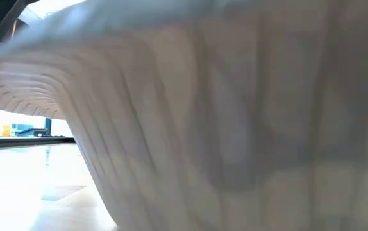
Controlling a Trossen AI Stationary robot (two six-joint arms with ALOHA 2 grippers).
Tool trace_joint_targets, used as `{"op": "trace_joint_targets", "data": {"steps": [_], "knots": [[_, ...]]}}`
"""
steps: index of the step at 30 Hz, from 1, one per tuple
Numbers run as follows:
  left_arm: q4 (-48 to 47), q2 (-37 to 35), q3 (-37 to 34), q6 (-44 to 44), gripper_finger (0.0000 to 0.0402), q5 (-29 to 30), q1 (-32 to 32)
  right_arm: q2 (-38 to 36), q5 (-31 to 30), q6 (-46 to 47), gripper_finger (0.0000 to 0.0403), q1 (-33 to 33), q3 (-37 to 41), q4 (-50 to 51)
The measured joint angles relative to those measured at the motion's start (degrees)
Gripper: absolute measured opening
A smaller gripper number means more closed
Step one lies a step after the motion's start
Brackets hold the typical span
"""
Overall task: Nest bowls inside each other
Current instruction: Stack the white patterned bowl on top of the other white patterned bowls
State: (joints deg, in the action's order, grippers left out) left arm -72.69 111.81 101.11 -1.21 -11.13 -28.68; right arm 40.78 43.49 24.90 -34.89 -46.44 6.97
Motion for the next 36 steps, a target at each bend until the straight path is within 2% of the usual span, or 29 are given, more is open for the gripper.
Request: {"op": "trace_joint_targets", "data": {"steps": [3,8,13,16,19,26,30,36], "knots": [[-5.53,-3.18,-0.05,2.06,0.0269,0.01,-1.43,-0.41,0.59,1.58,0.0206,0.08,0.00,5.99],[-6.29,-7.92,-0.03,2.97,0.0258,-2.38,-2.35,-1.10,0.19,1.03,0.0206,1.12,0.00,14.83],[-6.38,-10.77,-0.03,2.46,0.0248,-4.15,-2.50,-1.12,-0.06,4.66,0.0206,2.90,0.00,23.90],[-7.71,-12.27,-0.03,2.43,0.0246,-4.87,-2.32,-1.12,-2.70,5.29,0.0206,4.90,0.00,32.63],[-9.45,-13.32,-0.03,3.19,0.0246,-8.09,-1.77,-1.12,-5.87,5.91,0.0206,7.63,0.01,37.87],[-15.66,-15.66,-1.86,8.17,0.0246,-11.54,3.29,-1.12,-8.16,8.74,0.0206,13.42,0.02,36.91],[-16.26,-19.02,-7.49,9.55,0.0245,-15.91,8.42,-1.12,-10.02,8.49,0.0206,15.46,0.01,36.81],[-15.59,-23.29,-17.64,7.50,0.0245,-13.75,17.13,-1.12,-10.50,6.93,0.0206,15.96,0.02,32.89]]}}
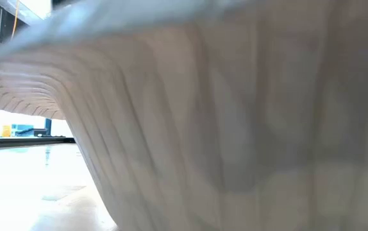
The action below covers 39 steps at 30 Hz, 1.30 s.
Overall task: Nest bowls inside each other
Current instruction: Stack the white patterned bowl on top of the other white patterned bowls
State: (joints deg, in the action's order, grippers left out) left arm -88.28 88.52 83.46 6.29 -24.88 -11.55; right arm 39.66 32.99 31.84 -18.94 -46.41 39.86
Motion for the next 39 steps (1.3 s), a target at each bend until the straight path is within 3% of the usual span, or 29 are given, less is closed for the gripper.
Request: {"op": "trace_joint_targets", "data": {"steps": [8,17,39], "knots": [[9.44,-5.39,-14.03,-6.54,0.0245,3.24,10.32,0.00,1.16,-0.81,0.0206,-0.02,-0.02,-10.89],[15.22,-6.24,-23.47,-9.24,0.0245,3.10,15.19,0.00,1.72,1.07,0.0206,-0.02,-0.01,-17.52],[33.22,-6.20,-34.92,-18.32,0.0245,-6.50,20.79,-3.70,1.73,2.76,0.0206,-0.04,-0.01,-28.74]]}}
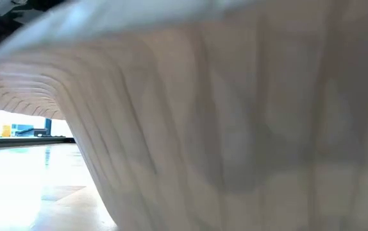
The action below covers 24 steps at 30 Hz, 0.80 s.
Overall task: Nest bowls inside each other
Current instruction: Stack the white patterned bowl on top of the other white patterned bowls
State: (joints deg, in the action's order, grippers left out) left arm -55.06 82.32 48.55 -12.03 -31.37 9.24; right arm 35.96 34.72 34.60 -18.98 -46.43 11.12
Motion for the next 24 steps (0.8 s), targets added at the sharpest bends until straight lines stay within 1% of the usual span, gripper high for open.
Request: {"op": "trace_joint_targets", "data": {"steps": [7,14,20,24], "knots": [[5.87,0.02,-2.79,-3.51,0.0245,-0.32,1.62,-1.28,0.00,-0.07,0.0206,0.00,-0.01,-3.56],[8.83,0.07,-5.00,-5.45,0.0243,-0.79,2.97,-1.90,0.00,0.10,0.0206,-0.03,0.00,-5.45],[10.50,0.07,-5.99,-6.03,0.0219,-0.95,3.69,-1.94,-0.02,0.12,0.0206,-0.03,0.01,-5.45],[13.14,0.07,-7.89,-8.05,0.0203,-1.03,3.69,-1.94,-0.02,0.09,0.0206,-0.03,0.00,-5.45]]}}
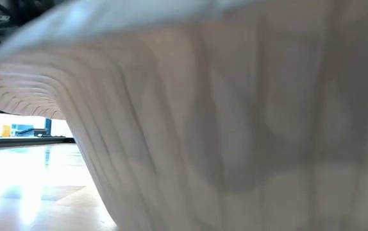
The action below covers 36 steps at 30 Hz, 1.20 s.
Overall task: Nest bowls inside each other
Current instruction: Stack the white patterned bowl on top of the other white patterned bowls
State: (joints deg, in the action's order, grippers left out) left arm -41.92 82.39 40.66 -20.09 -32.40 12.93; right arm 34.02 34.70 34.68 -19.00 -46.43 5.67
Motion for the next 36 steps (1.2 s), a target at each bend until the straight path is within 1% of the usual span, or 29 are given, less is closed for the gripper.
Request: {"op": "trace_joint_targets", "data": {"steps": [4,13,20,26,30,36], "knots": [[2.67,0.00,-1.59,-1.79,0.0198,-1.00,0.00,0.00,0.00,-0.01,0.0206,0.00,-0.01,0.02],[4.48,0.19,-1.63,-1.80,0.0201,-1.01,0.00,0.00,0.00,-0.12,0.0206,0.00,0.01,0.02],[5.65,3.37,-1.61,-1.66,0.0200,-2.00,1.46,0.00,0.00,-0.12,0.0206,0.00,-0.01,0.02],[9.12,6.28,-1.61,-2.25,0.0197,-3.18,3.38,0.00,0.00,-0.07,0.0206,0.00,0.00,0.04],[9.45,6.99,-1.61,-2.33,0.0172,-4.36,3.69,0.00,0.00,-0.09,0.0206,0.00,-0.01,0.04],[8.98,6.99,-1.61,-2.35,0.0101,-5.67,3.48,0.04,0.00,-0.14,0.0206,0.00,0.00,0.07]]}}
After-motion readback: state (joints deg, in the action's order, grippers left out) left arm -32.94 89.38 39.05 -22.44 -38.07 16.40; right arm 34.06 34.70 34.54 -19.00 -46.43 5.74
